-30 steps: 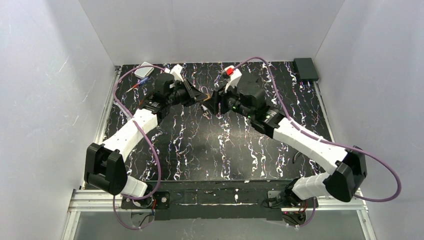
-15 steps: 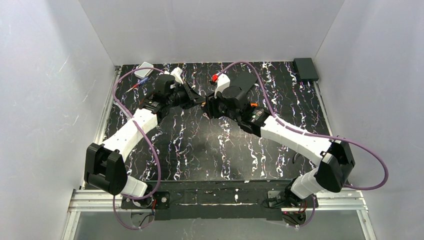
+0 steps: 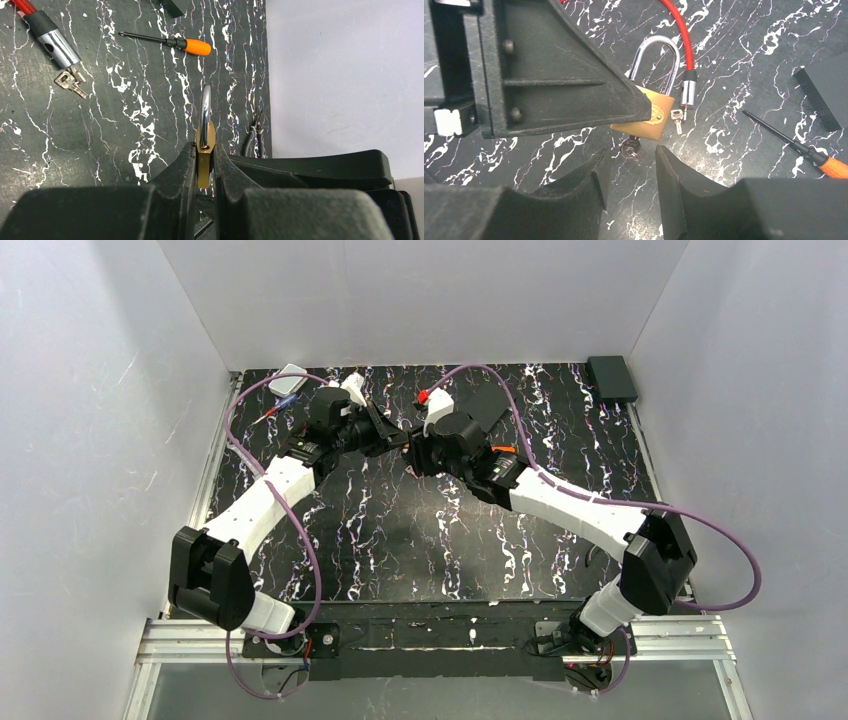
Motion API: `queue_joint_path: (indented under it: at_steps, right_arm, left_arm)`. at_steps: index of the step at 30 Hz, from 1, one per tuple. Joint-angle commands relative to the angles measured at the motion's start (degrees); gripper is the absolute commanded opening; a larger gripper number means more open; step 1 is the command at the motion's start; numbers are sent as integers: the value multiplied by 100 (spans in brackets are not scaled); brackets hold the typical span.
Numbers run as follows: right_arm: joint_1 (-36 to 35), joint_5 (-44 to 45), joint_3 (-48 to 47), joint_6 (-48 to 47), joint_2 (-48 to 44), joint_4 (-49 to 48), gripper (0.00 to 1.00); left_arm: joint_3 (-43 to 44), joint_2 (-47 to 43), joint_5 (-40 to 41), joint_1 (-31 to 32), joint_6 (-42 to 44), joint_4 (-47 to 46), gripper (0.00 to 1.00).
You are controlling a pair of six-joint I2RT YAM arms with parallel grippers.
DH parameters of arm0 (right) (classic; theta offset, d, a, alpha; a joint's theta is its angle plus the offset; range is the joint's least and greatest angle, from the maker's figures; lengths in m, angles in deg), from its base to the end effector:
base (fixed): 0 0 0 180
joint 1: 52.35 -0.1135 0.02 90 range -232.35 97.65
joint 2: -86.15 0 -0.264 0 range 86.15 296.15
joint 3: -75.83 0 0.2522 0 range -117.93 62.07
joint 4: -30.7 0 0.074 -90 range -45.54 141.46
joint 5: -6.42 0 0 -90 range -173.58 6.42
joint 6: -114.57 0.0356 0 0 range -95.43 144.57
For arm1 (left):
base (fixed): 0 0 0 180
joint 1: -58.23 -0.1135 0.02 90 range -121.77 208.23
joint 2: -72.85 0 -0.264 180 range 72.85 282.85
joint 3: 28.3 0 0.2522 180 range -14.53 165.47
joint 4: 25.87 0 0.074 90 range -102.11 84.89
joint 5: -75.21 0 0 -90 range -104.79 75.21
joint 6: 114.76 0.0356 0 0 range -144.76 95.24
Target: Unlock with the key
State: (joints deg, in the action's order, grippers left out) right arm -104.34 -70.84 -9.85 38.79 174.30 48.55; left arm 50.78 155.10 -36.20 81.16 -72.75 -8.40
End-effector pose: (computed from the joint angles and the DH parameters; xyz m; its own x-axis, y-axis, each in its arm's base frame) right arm 0.2312 0.2831 0.3287 -0.3648 -0.0777 -0.9278 -0.5690 0.8074 0.1561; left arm 0.3048 -0.1431 0.3234 -0.7205 -0.4463 -0.5307 0.2121 0.5868 -0.7815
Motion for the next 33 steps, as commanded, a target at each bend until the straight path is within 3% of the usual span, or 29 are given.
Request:
queue_joint_path:
  at_steps: [1,13,22,33]
  right_arm:
    - [-13,211,-347,25,69,-307,45]
    - [-13,354,-437,-48,213,-356,31]
    - [7,397,-318,-68,126,-356,5]
    - [309,23,24,212,-129,-729,1]
  left_arm:
    - [238,-233,-44,-43,58,-98,0]
    - [232,-200,-91,-45,52,-127,0]
    - [239,-230,-124,-51,49,-138,0]
    - [131,-340,-346,-59,-10,-494,0]
